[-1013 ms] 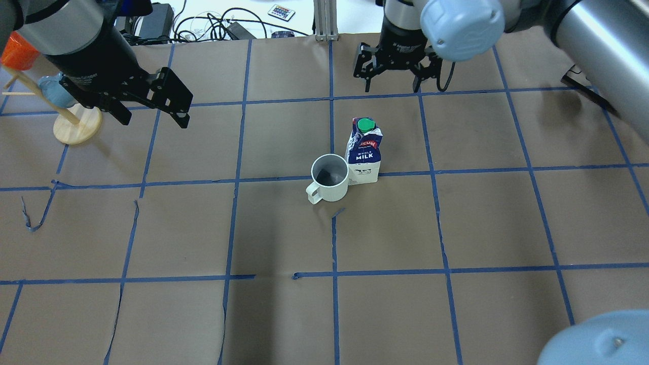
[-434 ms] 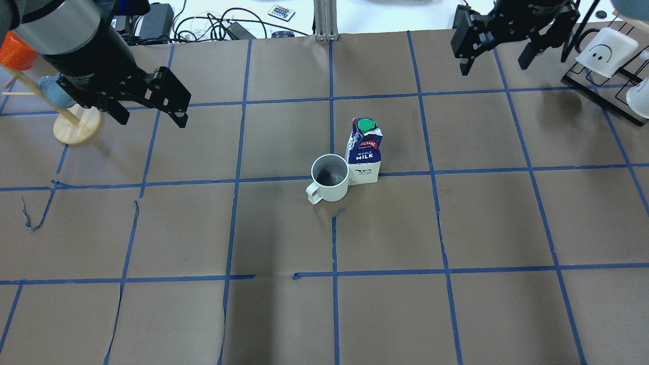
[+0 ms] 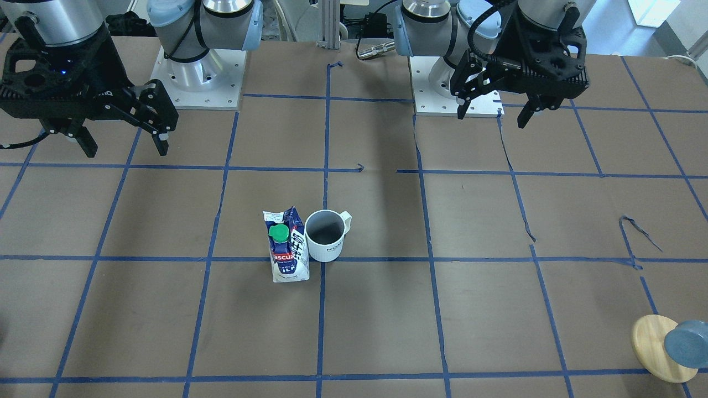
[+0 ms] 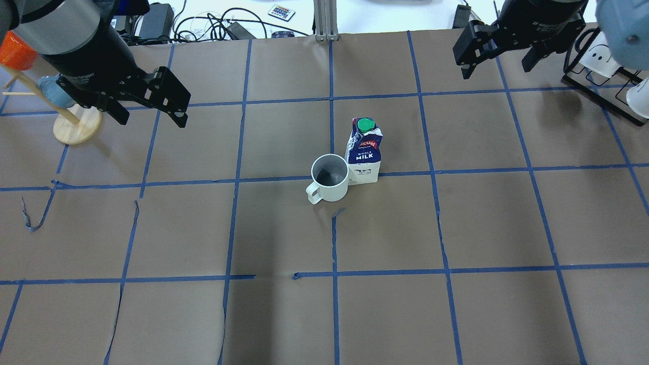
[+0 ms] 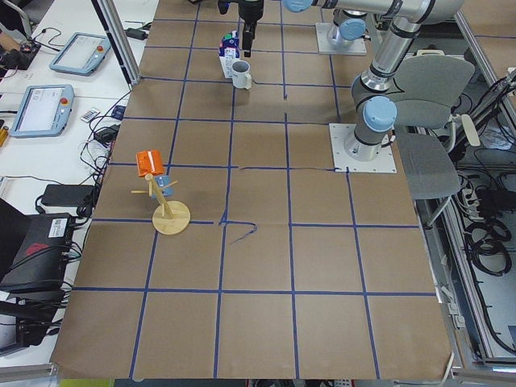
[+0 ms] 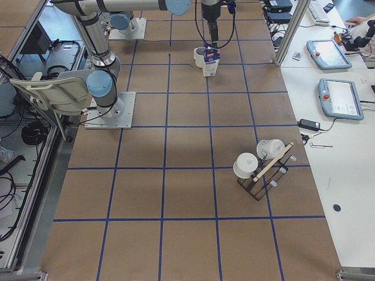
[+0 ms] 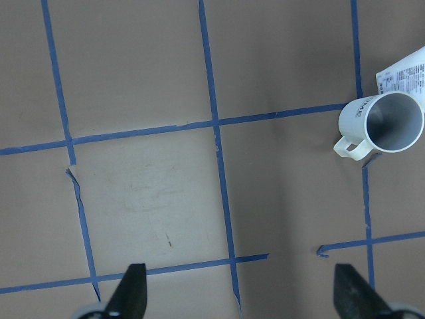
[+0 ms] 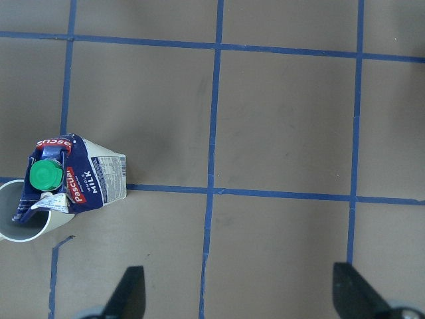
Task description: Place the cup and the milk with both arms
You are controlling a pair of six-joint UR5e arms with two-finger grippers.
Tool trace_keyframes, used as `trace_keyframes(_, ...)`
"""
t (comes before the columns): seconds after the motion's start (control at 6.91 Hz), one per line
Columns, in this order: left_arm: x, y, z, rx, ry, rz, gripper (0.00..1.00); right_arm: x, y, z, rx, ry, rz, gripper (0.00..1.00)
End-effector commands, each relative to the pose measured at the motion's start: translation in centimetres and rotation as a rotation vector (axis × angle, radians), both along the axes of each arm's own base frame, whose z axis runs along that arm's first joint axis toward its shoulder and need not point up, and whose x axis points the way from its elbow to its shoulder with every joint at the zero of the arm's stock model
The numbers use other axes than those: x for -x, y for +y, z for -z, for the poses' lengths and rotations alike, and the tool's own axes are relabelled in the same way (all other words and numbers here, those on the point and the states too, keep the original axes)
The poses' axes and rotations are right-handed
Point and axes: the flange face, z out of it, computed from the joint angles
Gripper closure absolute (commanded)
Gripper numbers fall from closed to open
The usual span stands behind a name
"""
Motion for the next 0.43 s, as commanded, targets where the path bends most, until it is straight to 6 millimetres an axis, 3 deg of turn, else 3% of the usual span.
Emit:
trace_keyframes(0.0,-0.01,0.00,0.00,0.000,-0.001,0.000,0.00,-0.25,0.79,-0.01,-0.002,-0.010,0.000,0.00)
trace_keyframes(0.29,-0.02,0.06,-0.07,0.001,-0.002,0.000,0.00,-0.27,0.78,0.39,-0.011,-0.012,0.002,0.00)
